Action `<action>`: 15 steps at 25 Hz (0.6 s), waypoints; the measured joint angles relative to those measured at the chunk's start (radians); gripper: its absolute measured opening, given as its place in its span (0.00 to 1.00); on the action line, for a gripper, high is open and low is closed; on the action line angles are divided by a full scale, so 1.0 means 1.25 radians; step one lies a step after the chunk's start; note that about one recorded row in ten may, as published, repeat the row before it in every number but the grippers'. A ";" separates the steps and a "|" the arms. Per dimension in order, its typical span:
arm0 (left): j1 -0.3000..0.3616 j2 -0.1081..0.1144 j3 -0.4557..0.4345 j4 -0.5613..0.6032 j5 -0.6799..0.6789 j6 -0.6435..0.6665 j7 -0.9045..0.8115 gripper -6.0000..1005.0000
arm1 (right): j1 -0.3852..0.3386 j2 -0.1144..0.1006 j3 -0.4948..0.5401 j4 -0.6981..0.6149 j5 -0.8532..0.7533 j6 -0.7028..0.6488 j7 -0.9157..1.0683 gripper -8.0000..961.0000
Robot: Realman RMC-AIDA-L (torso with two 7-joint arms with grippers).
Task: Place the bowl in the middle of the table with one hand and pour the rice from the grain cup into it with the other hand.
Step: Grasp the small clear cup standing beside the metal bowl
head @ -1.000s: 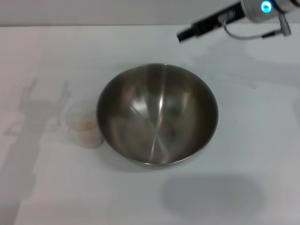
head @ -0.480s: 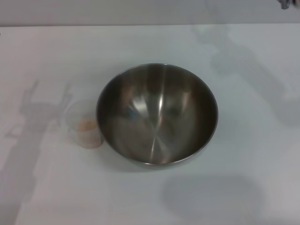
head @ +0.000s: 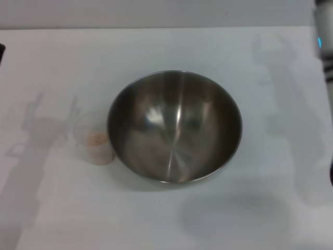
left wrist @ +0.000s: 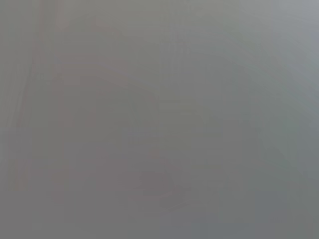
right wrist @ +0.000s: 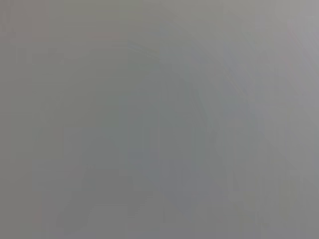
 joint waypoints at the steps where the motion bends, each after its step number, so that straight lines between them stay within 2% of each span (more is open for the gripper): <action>1: 0.002 0.000 0.005 0.000 0.000 -0.003 0.000 0.81 | 0.009 0.000 -0.011 0.060 -0.002 -0.067 0.095 0.50; 3: 0.009 0.001 0.016 0.002 0.000 -0.016 0.000 0.81 | 0.027 -0.001 -0.019 0.172 -0.005 -0.161 0.299 0.50; 4: 0.016 0.002 0.020 0.002 -0.001 -0.030 0.000 0.81 | 0.048 -0.004 -0.017 0.279 -0.007 -0.203 0.477 0.50; 5: 0.016 0.002 0.020 0.002 -0.001 -0.030 0.000 0.81 | 0.048 -0.004 -0.017 0.279 -0.007 -0.203 0.477 0.50; 6: 0.022 0.002 0.023 0.003 -0.001 -0.038 0.000 0.81 | 0.074 -0.008 -0.017 0.398 -0.019 -0.221 0.635 0.50; 7: 0.027 0.002 0.026 0.003 -0.001 -0.044 0.000 0.81 | 0.074 -0.008 -0.017 0.398 -0.019 -0.221 0.635 0.50; 9: 0.049 0.002 0.047 0.004 -0.001 -0.059 -0.001 0.81 | 0.092 -0.008 -0.019 0.518 -0.043 -0.226 0.779 0.50; 12: 0.070 0.002 0.064 0.003 -0.001 -0.064 -0.002 0.81 | 0.092 -0.007 -0.024 0.540 -0.044 -0.227 0.796 0.50; 14: 0.103 0.001 0.087 0.001 -0.001 -0.070 0.000 0.81 | 0.091 -0.006 -0.028 0.545 -0.047 -0.223 0.746 0.50; 15: 0.103 0.001 0.087 0.001 -0.001 -0.070 0.000 0.81 | 0.091 -0.006 -0.028 0.545 -0.047 -0.223 0.746 0.50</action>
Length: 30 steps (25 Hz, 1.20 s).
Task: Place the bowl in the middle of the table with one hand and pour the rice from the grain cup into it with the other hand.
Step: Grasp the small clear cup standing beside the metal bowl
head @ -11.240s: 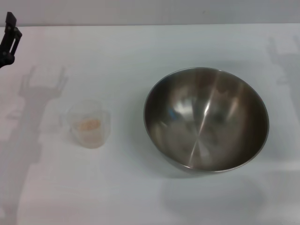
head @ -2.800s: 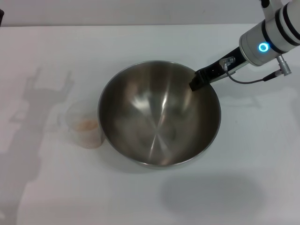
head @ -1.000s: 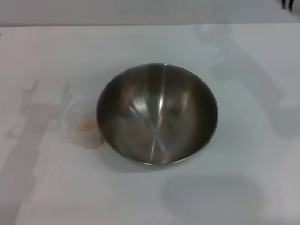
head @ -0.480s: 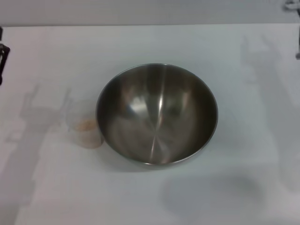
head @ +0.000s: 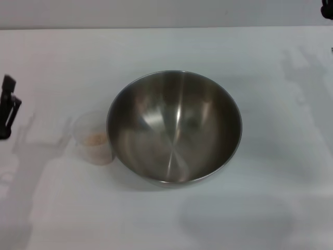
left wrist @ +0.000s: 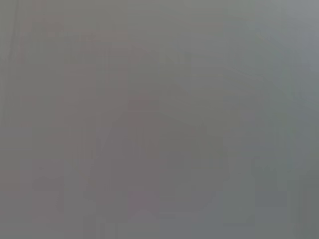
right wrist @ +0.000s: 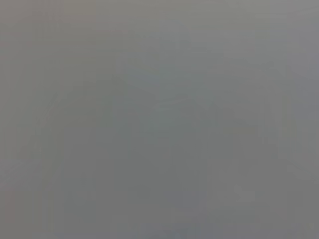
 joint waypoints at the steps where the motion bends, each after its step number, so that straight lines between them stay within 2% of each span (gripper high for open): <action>1: 0.009 0.000 0.007 0.000 0.000 -0.004 0.000 0.81 | 0.003 0.000 -0.001 0.002 -0.010 0.003 -0.028 0.50; 4: 0.037 0.001 0.058 0.003 0.000 -0.045 -0.002 0.81 | 0.016 -0.001 0.000 0.005 -0.018 0.014 -0.051 0.50; 9: 0.044 0.001 0.120 0.003 0.000 -0.133 0.000 0.81 | 0.035 -0.004 0.003 0.008 -0.018 0.040 -0.067 0.50; 12: 0.042 0.000 0.134 0.000 0.000 -0.167 0.001 0.81 | 0.039 -0.006 0.001 0.008 -0.018 0.046 -0.068 0.50; 19: 0.022 0.000 0.140 -0.004 0.000 -0.241 0.002 0.81 | 0.046 -0.011 0.000 0.018 -0.018 0.053 -0.074 0.50; 30: -0.001 0.001 0.135 0.003 -0.006 -0.299 0.002 0.81 | 0.048 -0.012 0.002 0.021 -0.018 0.053 -0.076 0.50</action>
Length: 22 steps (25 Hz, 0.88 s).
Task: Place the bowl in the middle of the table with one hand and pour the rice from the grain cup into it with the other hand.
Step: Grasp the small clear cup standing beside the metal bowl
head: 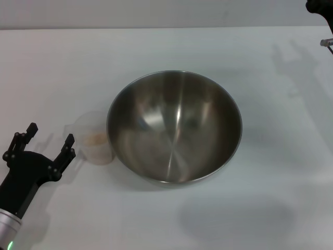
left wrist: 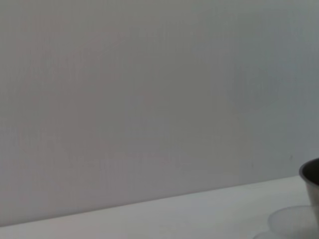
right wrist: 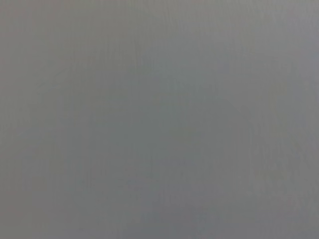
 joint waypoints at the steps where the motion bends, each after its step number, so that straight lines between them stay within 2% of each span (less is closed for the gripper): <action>1: 0.000 0.000 0.000 0.000 0.000 0.000 0.000 0.81 | 0.000 0.000 0.000 0.000 0.000 0.000 0.000 0.50; 11: -0.035 0.000 -0.016 0.011 -0.002 -0.044 0.000 0.81 | 0.010 0.002 0.001 0.000 0.000 0.027 -0.001 0.50; 21: -0.043 -0.001 -0.033 0.002 -0.003 -0.061 -0.002 0.81 | 0.018 0.004 0.002 0.001 0.000 0.043 -0.001 0.50; 22: -0.043 -0.001 -0.033 0.001 -0.003 -0.061 -0.004 0.78 | 0.019 0.004 0.002 0.001 0.000 0.046 -0.001 0.50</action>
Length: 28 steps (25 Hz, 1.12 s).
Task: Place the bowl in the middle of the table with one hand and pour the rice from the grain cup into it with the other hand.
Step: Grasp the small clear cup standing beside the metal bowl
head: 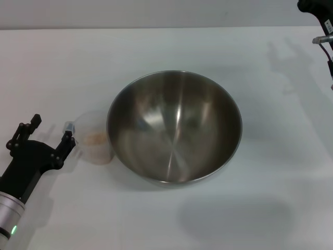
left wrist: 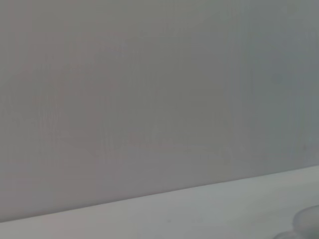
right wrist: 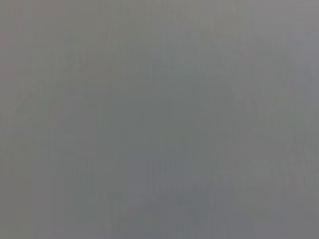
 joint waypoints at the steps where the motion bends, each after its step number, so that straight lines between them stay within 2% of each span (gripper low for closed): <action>1: 0.000 0.000 0.000 0.000 0.000 0.000 0.000 0.75 | 0.000 0.000 0.000 0.000 0.000 0.002 0.000 0.50; 16: -0.011 0.000 -0.001 -0.007 -0.001 0.000 0.002 0.41 | 0.002 0.000 -0.001 0.001 0.000 0.004 0.000 0.50; 21: -0.016 0.001 -0.001 -0.007 -0.001 0.002 0.003 0.15 | 0.002 0.000 -0.001 0.004 0.000 0.004 0.000 0.50; 28: -0.031 0.000 -0.046 -0.011 -0.001 0.028 0.006 0.03 | 0.000 0.000 0.000 0.005 0.000 0.004 0.000 0.50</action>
